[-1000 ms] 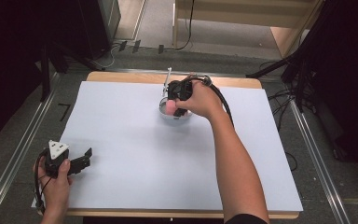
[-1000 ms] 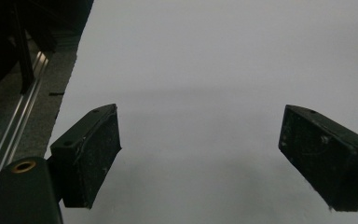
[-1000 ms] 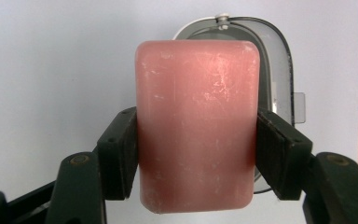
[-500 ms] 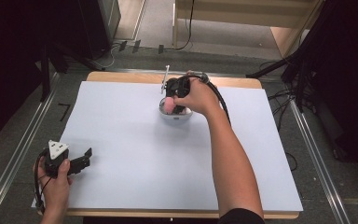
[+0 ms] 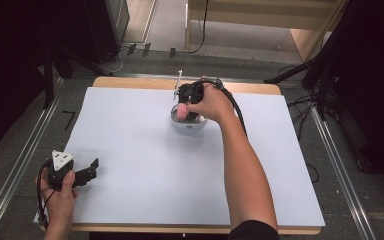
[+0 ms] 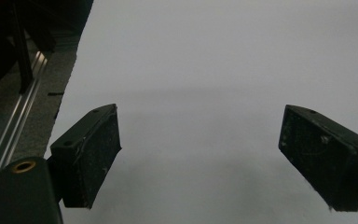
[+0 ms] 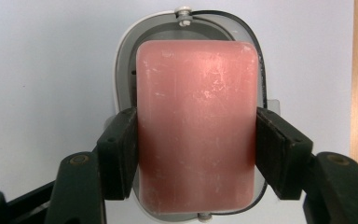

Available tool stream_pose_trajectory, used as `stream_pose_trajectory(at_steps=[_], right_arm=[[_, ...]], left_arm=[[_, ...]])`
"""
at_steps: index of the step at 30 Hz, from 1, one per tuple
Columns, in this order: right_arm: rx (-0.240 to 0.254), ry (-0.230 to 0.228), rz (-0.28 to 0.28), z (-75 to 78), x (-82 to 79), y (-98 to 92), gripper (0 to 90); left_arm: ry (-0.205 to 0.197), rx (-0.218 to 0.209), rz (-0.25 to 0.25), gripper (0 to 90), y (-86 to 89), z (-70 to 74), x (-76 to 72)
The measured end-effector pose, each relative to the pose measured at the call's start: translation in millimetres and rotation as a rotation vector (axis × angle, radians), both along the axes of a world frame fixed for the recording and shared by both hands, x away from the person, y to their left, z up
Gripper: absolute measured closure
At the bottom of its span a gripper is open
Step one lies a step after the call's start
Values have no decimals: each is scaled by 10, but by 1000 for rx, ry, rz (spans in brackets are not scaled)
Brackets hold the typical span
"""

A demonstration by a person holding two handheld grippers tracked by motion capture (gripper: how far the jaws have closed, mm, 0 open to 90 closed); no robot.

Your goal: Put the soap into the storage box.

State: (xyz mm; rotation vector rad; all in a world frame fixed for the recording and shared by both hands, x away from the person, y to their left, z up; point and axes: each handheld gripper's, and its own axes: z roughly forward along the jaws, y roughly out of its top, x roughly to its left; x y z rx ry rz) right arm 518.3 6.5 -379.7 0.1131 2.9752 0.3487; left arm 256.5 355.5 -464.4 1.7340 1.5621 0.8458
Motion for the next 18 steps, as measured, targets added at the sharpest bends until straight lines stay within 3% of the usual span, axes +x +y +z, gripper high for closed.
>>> stream_pose_trajectory(at_steps=[6, 8, 12, 18], right_arm=[[5, -4, 1, -17, 13, 9, 390], [25, 0, -10, 8, 11, 2, 456], [70, -33, -29, 97, 23, -37, 420], [82, -25, -47, 122, -13, -100, 382]], left_arm=[[2, 2, 0, 135, 1, 1, -1], [1, 1, 0, 134, 0, 1, 0], [1, 0, 0, 135, 0, 1, -1], [0, 1, -1, 135, 0, 0, 1]])
